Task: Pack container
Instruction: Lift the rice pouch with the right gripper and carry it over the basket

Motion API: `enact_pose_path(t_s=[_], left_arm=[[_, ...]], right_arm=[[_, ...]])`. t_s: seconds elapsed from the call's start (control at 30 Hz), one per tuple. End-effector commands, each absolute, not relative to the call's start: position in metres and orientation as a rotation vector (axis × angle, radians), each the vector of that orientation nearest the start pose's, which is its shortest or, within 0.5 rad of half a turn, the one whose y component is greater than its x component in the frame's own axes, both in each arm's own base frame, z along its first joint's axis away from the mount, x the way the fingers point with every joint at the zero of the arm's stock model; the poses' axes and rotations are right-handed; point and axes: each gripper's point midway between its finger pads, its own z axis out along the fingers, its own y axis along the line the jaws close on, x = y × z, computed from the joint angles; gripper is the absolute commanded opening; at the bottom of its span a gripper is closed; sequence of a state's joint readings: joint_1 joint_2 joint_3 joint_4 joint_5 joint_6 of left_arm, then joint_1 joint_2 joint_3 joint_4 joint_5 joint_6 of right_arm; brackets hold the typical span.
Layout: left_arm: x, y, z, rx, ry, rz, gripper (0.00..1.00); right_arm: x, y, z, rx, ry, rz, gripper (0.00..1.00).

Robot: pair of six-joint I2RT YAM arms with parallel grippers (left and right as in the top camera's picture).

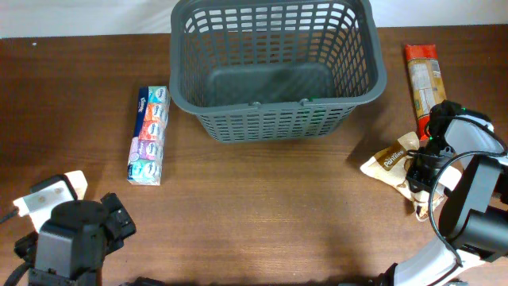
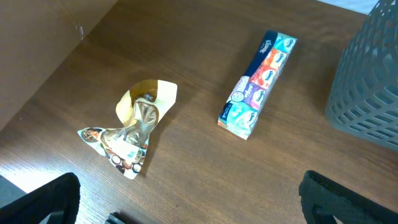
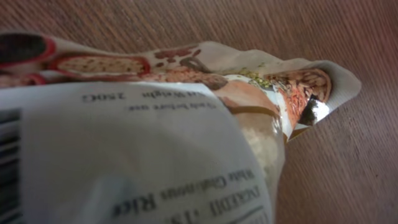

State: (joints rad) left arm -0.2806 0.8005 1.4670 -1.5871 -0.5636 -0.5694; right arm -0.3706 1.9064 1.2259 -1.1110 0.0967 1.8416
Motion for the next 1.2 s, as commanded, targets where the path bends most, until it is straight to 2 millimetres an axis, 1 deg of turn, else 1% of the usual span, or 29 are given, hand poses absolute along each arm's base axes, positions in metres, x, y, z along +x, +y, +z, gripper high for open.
enact_pose_path(t_s=[0.0,0.17,0.27,0.4,0.53,0.57,0.6,0.7,0.8,0.9,0.97,1.03,1.07,1.1,1.13,1.17], left_arm=[[0.145,0.054,0.325,-0.57,2.263,0.288,1.0],[0.145,0.054,0.325,-0.57,2.263,0.288,1.0],[0.145,0.054,0.325,-0.57,2.263,0.288,1.0],[0.145,0.054,0.325,-0.57,2.263,0.288,1.0],[0.145,0.054,0.325,-0.57,2.263,0.288,1.0],[0.145,0.054,0.325,-0.57,2.263,0.288,1.0],[0.145,0.054,0.325,-0.57,2.263,0.288,1.0],[0.145,0.054,0.325,-0.57,2.263,0.288,1.0],[0.145,0.054,0.325,-0.57,2.263,0.288,0.99],[0.145,0.054,0.325,-0.57,2.263,0.288,1.0],[0.145,0.054,0.325,-0.57,2.263,0.288,1.0],[0.145,0.054,0.325,-0.57,2.263,0.288,1.0],[0.145,0.054,0.325,-0.57,2.263,0.288,1.0],[0.145,0.054,0.325,-0.57,2.263,0.288,1.0],[0.145,0.054,0.325,-0.57,2.263,0.288,1.0],[0.145,0.054,0.325,-0.57,2.263,0.288,1.0]], right_arm=[[0.254,-0.107,0.009,-2.614,-1.403,0.289,0.04],[0.262,-0.1,0.012,-2.599,-1.388,0.202,0.04],[0.273,-0.102,0.019,-2.592,-1.442,0.148,0.04],[0.3,-0.118,0.041,-2.582,-1.617,0.039,0.04],[0.33,-0.141,0.079,-2.563,-1.851,-0.082,0.04],[0.336,-0.148,0.092,-2.559,-1.907,-0.108,0.04],[0.343,-0.16,0.115,-2.549,-1.992,-0.14,0.04],[0.35,-0.176,0.154,-2.545,-2.097,-0.175,0.04],[0.354,-0.189,0.196,-2.531,-2.22,-0.205,0.04],[0.362,-0.193,0.237,-2.494,-2.377,-0.291,0.04],[0.374,-0.189,0.27,-2.421,-2.545,-0.407,0.04],[0.387,-0.18,0.306,-2.317,-2.729,-0.574,0.04],[0.394,-0.171,0.329,-2.234,-2.838,-0.707,0.04],[0.399,-0.162,0.349,-2.161,-2.917,-0.824,0.04],[0.403,-0.148,0.378,-2.054,-3.015,-0.998,0.04],[0.404,-0.139,0.395,-1.99,-3.065,-1.103,0.04]])
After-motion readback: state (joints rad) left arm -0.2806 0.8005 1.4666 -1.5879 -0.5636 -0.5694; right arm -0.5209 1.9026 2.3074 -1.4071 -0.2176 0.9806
